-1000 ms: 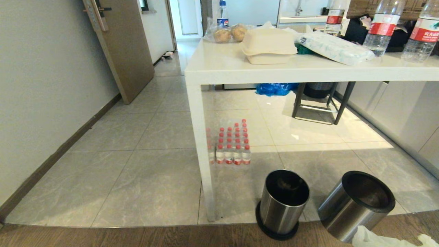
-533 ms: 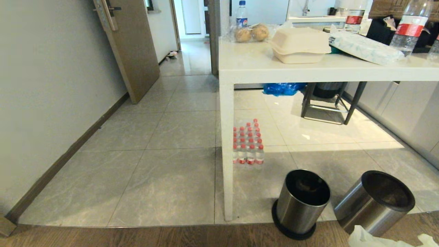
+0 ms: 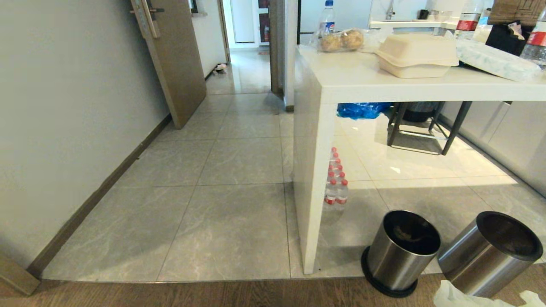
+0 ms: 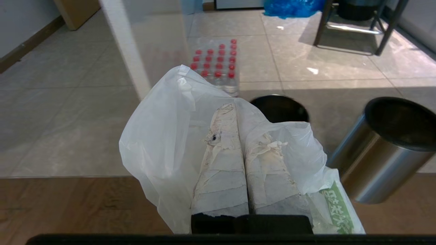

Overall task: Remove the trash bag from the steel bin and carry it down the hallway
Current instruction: Put the trash bag at the door

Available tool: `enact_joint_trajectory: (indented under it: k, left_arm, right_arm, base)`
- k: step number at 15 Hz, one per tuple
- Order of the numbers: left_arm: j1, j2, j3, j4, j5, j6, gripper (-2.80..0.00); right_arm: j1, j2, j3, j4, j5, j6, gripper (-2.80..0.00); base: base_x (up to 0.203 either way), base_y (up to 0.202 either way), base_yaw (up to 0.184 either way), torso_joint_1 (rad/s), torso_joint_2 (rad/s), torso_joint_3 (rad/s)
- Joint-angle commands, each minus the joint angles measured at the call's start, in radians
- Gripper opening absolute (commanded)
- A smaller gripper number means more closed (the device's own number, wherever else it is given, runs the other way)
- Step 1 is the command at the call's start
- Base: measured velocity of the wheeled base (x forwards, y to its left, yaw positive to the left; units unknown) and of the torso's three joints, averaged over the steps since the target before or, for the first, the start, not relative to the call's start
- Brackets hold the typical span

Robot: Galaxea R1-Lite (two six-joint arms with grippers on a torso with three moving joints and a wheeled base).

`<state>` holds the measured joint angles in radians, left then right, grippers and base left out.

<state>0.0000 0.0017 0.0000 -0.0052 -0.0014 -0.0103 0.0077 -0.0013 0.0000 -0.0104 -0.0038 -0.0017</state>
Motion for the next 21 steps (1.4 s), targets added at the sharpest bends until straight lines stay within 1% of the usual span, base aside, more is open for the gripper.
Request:
enact_joint_trajectory:
  k: [1, 21]
  left_arm:
    - [0.000, 0.000, 0.000, -0.001, 0.000, 0.000, -2.80]
    - [0.000, 0.000, 0.000, -0.001, 0.000, 0.000, -2.80]
  right_arm:
    - [0.000, 0.000, 0.000, 0.000, -0.001, 0.000, -2.80]
    - [0.000, 0.000, 0.000, 0.000, -0.001, 0.000, -2.80]
  base:
    - [0.000, 0.190, 0.000, 0.002, 0.00, 0.003]
    - [0.000, 0.193, 0.000, 0.003, 0.00, 0.003]
